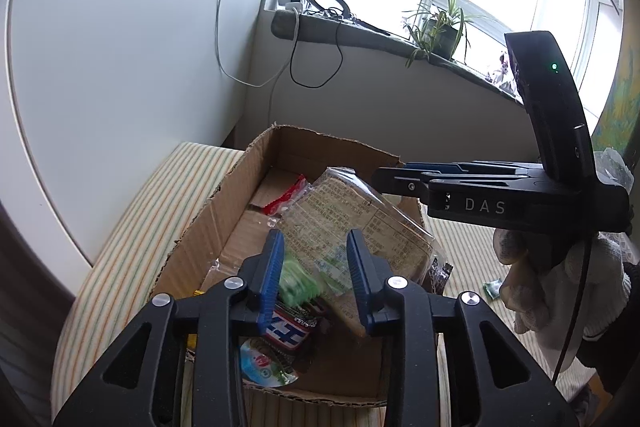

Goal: Organize snacks
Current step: 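Open both tools to drop the two packets into the box, then move both open tools back to the black wrapper and mint packet, then grasp the black wrapper with left tool while right tool grasps the mint packet, then carry the black wrapper and mint packet over the cardboard box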

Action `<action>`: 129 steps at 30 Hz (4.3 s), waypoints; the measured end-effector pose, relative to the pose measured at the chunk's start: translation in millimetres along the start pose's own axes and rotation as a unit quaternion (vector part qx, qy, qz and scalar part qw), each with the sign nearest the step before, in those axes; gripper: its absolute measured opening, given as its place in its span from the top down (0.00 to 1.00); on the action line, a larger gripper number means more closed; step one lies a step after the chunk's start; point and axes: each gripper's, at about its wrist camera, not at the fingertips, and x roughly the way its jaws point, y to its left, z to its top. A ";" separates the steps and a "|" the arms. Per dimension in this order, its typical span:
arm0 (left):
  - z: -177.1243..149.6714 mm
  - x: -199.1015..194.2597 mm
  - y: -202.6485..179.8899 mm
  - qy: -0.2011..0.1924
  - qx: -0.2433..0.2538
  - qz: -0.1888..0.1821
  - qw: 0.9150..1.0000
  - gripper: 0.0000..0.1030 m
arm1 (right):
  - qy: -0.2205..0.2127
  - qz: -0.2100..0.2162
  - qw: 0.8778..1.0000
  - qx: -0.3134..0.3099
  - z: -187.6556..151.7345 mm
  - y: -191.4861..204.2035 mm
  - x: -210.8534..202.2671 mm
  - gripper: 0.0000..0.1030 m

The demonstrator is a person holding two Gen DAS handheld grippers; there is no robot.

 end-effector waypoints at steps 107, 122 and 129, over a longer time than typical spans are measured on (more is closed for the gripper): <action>-51.8 92.8 -145.9 0.155 0.155 -0.053 0.974 0.75 | 0.102 0.019 0.984 -0.144 -162.0 -107.2 -52.7 0.75; -37.6 65.6 -140.3 0.112 0.142 -0.062 0.982 0.76 | 0.072 -0.018 0.990 -0.121 -154.2 -97.2 -77.2 0.76; -24.4 42.5 -134.3 0.078 0.130 -0.075 0.986 0.76 | 0.045 -0.025 0.991 -0.120 -136.1 -84.2 -99.3 0.76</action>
